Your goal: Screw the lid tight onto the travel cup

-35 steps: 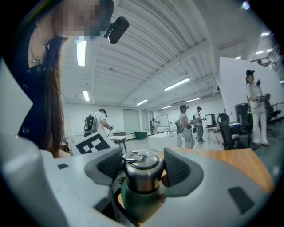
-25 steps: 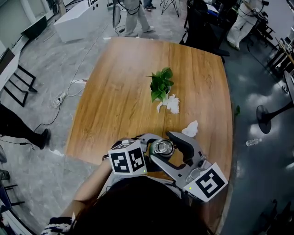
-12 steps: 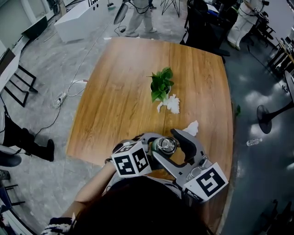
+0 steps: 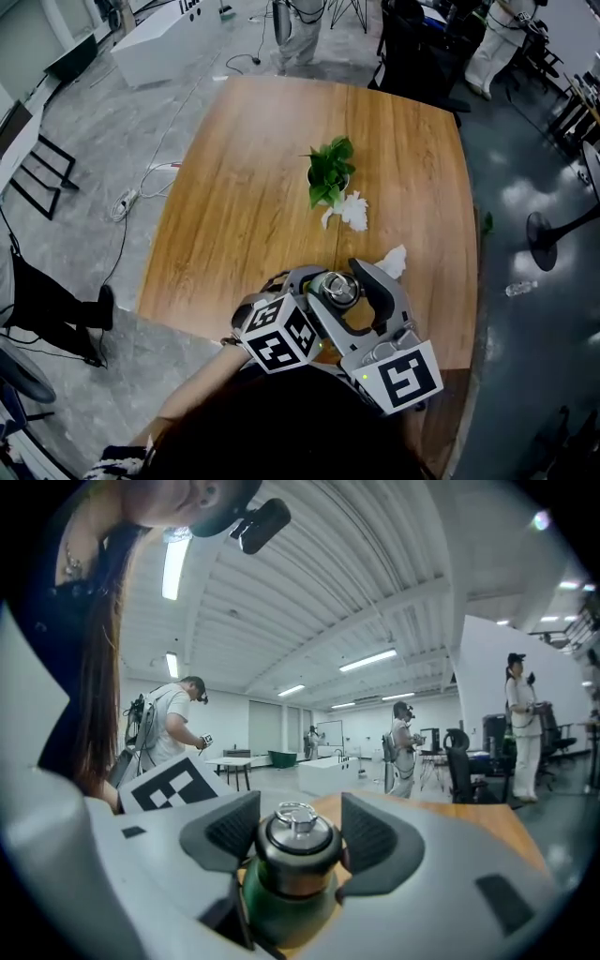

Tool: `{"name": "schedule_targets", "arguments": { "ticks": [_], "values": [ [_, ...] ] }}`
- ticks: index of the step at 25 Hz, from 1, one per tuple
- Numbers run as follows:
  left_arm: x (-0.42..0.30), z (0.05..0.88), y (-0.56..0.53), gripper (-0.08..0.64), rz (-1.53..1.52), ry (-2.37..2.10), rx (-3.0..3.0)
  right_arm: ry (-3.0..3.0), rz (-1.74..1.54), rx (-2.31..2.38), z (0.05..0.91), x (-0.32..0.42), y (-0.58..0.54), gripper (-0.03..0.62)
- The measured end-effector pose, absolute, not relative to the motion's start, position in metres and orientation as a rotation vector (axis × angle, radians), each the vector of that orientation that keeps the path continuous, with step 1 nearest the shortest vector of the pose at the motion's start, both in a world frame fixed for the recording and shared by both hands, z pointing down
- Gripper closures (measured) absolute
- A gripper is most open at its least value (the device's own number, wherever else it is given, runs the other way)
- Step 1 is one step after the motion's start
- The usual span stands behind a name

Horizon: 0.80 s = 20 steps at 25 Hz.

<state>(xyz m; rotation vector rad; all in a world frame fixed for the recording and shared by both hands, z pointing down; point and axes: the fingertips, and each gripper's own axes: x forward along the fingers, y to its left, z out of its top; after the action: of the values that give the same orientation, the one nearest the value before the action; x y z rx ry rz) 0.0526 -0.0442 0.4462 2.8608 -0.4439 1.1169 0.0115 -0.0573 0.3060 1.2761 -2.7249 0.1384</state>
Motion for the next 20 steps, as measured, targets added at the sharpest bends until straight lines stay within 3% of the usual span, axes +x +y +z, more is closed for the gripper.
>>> {"name": "schedule_targets", "arguments": {
  "ticks": [7,16,20],
  "values": [
    [0.055,0.433,-0.012,0.160,0.979,0.021,2.932,-2.862,0.310,1.025,0.302,0.004,-0.043,0.311],
    [0.047,0.444,-0.049,0.160,1.146,-0.448,2.900,-2.702,0.115,1.311,0.308,0.006,-0.059,0.314],
    [0.046,0.443,-0.032,0.160,1.054,-0.193,2.917,-2.763,0.146,1.149,0.307,-0.003,-0.047,0.313]
  ]
}}
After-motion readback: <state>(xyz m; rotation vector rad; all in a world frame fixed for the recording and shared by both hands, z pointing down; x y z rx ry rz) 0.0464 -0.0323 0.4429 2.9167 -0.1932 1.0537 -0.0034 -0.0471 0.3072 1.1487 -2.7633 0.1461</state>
